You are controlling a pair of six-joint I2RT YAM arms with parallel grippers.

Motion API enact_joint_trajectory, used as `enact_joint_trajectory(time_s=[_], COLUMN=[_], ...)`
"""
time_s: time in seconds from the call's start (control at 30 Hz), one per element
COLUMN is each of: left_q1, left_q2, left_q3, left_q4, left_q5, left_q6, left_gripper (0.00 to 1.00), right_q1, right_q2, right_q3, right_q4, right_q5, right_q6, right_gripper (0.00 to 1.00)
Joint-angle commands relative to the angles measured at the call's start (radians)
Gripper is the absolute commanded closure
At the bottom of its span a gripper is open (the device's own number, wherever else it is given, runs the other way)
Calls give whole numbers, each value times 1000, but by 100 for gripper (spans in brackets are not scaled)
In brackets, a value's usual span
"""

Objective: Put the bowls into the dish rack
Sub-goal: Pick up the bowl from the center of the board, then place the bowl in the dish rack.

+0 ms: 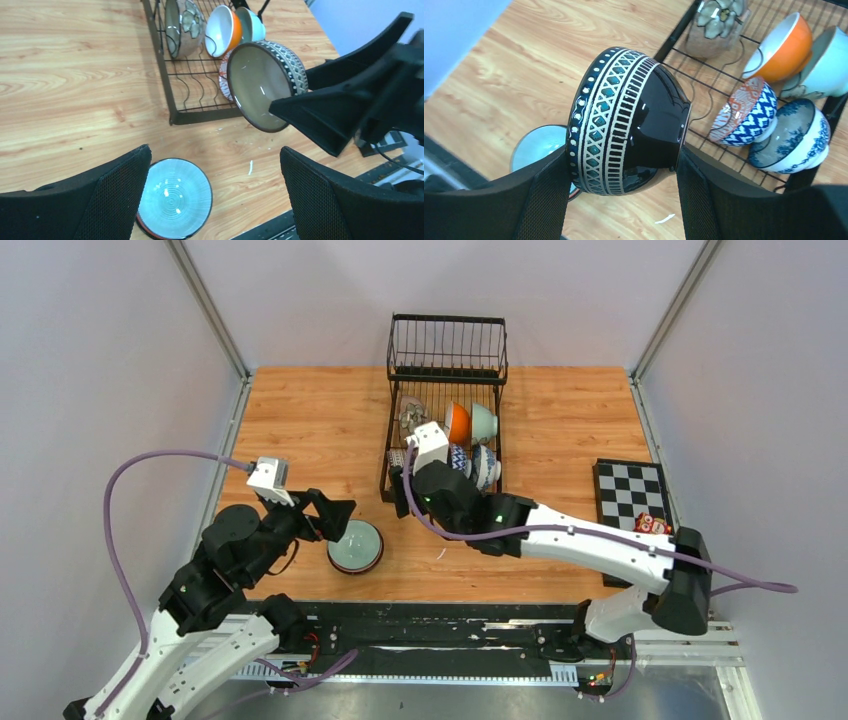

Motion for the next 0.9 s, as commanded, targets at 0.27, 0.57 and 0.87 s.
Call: enact_joint_trajectory(time_s=[0.27,0.57,0.87], left_q1=[0,0,0], left_q2=[-16,-15,-33], left_q3=[45,11,-30], left_q4=[-160,-172,-157], left_q5=[-90,-137,-161], left_q6=[114,103,100], left_gripper=[0,0,0], right_q1=[-126,-207,-254], right_q2=[207,322,431], right_q3=[150,201,247], right_q4=[-60,-71,-78], right_q5=[105,41,32], right_q6=[-20,38,72], right_gripper=[97,97,97])
